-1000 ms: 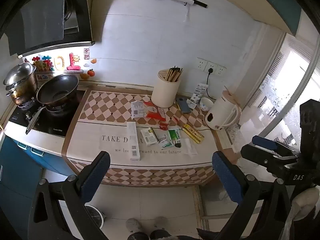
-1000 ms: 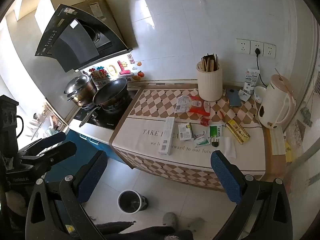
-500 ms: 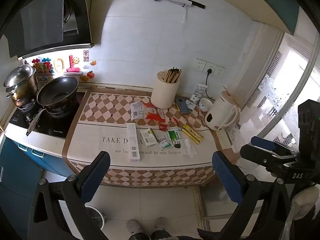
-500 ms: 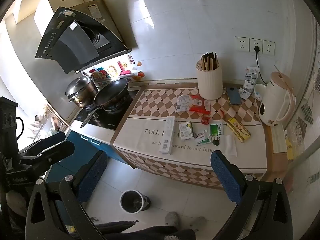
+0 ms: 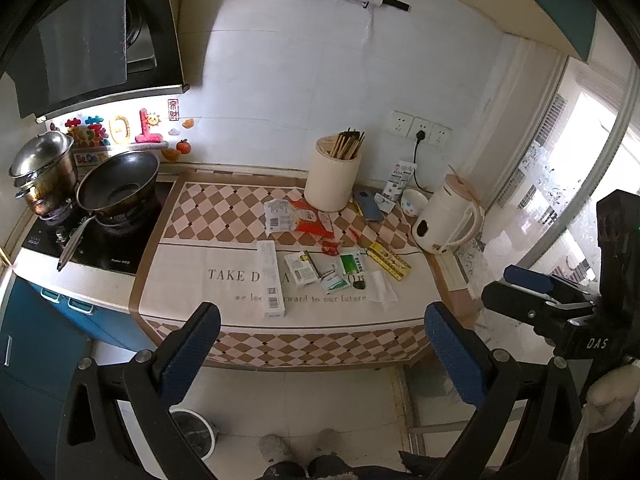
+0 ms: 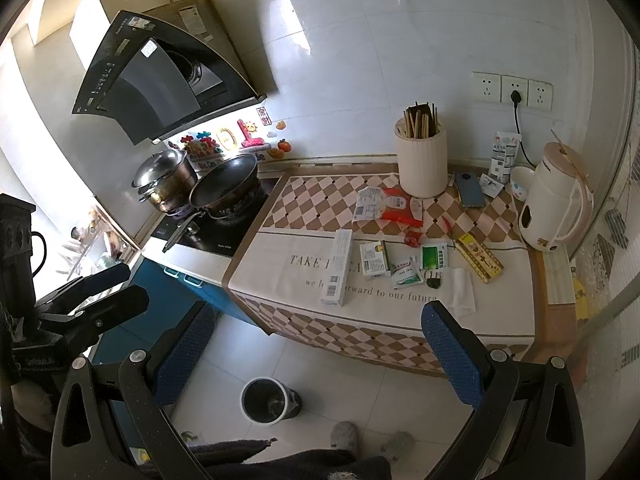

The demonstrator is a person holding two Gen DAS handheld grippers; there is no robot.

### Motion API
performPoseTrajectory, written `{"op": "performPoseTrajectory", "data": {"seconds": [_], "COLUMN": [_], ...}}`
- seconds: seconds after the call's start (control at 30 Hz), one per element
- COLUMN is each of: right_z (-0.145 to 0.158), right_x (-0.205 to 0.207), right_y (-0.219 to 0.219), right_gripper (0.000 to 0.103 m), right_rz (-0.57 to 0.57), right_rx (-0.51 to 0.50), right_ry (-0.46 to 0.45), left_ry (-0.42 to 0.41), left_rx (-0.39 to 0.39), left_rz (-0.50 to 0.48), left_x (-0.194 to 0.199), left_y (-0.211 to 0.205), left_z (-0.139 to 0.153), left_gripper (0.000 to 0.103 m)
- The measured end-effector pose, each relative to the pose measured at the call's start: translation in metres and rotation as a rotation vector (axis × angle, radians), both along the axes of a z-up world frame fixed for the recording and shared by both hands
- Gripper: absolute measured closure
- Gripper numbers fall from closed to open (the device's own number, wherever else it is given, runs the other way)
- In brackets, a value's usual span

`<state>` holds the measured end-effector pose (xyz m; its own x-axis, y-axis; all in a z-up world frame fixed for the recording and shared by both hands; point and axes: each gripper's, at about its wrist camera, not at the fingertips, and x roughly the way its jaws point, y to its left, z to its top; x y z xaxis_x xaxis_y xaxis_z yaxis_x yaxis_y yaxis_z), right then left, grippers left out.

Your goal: Collect trash

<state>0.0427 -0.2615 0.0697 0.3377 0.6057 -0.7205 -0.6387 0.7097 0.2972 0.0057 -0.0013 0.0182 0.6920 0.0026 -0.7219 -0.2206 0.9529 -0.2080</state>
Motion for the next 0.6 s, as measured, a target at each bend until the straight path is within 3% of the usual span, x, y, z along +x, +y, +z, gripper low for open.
{"op": "performPoseTrajectory", "data": {"seconds": [0.6], "right_z": [-0.012], "right_x": [-0.015], "right_y": [0.005], "right_gripper": [0.0], "right_rz": [0.014], "right_rx": [-0.007], "right_ry": [0.005], "left_ry": [-0.004], "left_rx": [0.0], "left_rz": [0.0], "left_x": [-0.007], "left_y": [0.0], "left_z": [-0.013], "left_gripper": [0.0]}}
